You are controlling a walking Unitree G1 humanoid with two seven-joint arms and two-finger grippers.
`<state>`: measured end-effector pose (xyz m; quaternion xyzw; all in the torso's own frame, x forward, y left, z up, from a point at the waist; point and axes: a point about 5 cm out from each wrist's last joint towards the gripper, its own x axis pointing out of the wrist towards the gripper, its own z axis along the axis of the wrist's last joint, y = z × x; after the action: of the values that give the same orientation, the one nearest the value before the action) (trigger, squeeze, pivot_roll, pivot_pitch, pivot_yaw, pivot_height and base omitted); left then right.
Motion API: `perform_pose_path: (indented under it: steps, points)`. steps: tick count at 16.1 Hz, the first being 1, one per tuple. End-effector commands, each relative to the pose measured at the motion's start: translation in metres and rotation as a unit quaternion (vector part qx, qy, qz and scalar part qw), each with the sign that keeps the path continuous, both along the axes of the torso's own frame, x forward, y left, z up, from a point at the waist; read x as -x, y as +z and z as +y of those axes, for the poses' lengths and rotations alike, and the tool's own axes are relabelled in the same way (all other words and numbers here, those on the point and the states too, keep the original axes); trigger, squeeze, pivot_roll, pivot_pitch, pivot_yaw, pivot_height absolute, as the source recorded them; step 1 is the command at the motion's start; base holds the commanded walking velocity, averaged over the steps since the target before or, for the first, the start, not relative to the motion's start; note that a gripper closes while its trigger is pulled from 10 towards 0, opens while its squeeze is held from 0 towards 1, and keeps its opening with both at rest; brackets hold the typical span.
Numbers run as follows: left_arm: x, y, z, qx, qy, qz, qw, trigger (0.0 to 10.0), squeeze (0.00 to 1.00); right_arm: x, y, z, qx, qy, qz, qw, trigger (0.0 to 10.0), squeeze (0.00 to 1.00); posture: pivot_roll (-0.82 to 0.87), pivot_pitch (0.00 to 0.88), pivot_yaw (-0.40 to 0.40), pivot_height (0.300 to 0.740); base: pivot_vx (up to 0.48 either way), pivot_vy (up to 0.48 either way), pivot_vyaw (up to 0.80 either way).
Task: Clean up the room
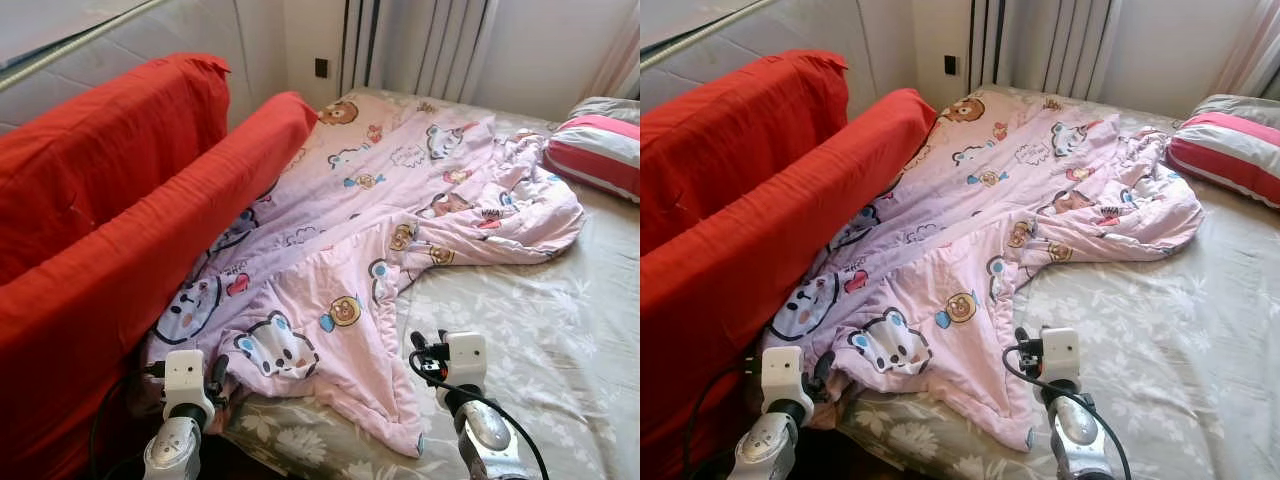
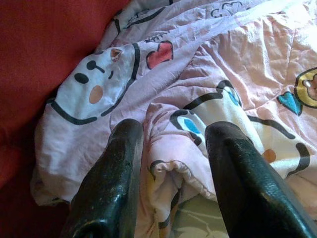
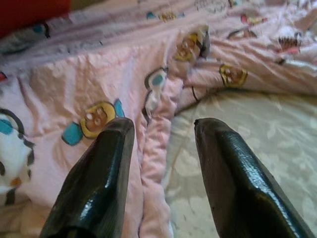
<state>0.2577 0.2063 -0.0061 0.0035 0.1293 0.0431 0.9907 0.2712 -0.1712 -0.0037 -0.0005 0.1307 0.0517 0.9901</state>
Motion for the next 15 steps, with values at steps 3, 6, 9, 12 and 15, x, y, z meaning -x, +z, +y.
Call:
perform_pose_path:
  steps: [3,6,9,12,15]
  points:
    - [-0.004,0.004,-0.001,0.005,-0.002,-0.011,1.000,10.0,0.00,0.003,-0.005,0.001,0.005,-0.003,0.021,1.000,10.0,0.00,0.08,0.129,-0.013,0.710,0.000,0.000,0.00]
    - [-0.004,0.005,-0.002,0.003,-0.006,-0.012,1.000,10.0,0.00,0.004,-0.008,0.003,0.000,0.003,0.034,0.999,10.0,0.00,0.08,0.140,-0.010,0.670,0.000,0.000,0.00]
    - [-0.002,0.003,-0.002,0.001,-0.011,-0.011,1.000,10.0,0.00,0.008,-0.010,0.008,-0.005,0.008,0.034,0.999,10.0,0.00,0.09,0.150,-0.007,0.641,0.000,0.000,0.00]
    - [-0.001,0.003,-0.003,0.001,-0.015,-0.012,1.000,10.0,0.00,0.009,-0.015,0.007,-0.002,0.002,0.053,0.999,10.0,0.00,0.09,0.164,-0.004,0.641,0.000,0.000,0.00]
    - [0.001,0.003,-0.004,0.002,-0.019,-0.014,1.000,10.0,0.00,0.010,-0.018,0.007,-0.022,-0.011,0.077,0.997,10.0,0.00,0.10,0.177,-0.002,0.641,0.000,0.000,0.00]
